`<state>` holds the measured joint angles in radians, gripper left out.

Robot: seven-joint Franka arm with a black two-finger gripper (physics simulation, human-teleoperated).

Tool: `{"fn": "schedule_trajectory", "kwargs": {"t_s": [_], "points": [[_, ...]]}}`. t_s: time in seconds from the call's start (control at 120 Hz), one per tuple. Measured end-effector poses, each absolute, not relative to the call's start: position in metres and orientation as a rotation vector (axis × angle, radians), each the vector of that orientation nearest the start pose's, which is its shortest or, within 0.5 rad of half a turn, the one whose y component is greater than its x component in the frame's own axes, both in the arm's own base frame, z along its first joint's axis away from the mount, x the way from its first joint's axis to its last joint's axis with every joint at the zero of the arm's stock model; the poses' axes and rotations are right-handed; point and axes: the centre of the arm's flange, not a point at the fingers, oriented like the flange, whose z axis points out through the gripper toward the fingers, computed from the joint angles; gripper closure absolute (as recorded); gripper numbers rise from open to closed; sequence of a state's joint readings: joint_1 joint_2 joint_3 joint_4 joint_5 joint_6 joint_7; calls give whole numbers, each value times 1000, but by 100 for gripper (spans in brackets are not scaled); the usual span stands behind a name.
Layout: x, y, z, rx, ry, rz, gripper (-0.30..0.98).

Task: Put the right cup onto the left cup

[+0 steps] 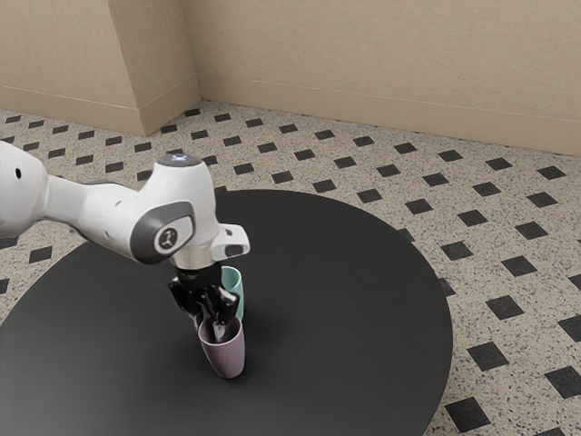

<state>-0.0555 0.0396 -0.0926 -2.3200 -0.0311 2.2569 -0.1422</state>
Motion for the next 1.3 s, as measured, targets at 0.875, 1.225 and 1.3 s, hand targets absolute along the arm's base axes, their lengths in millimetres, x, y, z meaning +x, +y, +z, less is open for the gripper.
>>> {"fn": "schedule_trajectory", "kwargs": {"t_s": [0.875, 1.225, 1.3], "points": [[508, -53, 410, -3152, -172, -107, 78], [543, 5, 492, -3152, -421, -128, 79], [557, 19, 493, -3147, -472, -84, 79]]}}
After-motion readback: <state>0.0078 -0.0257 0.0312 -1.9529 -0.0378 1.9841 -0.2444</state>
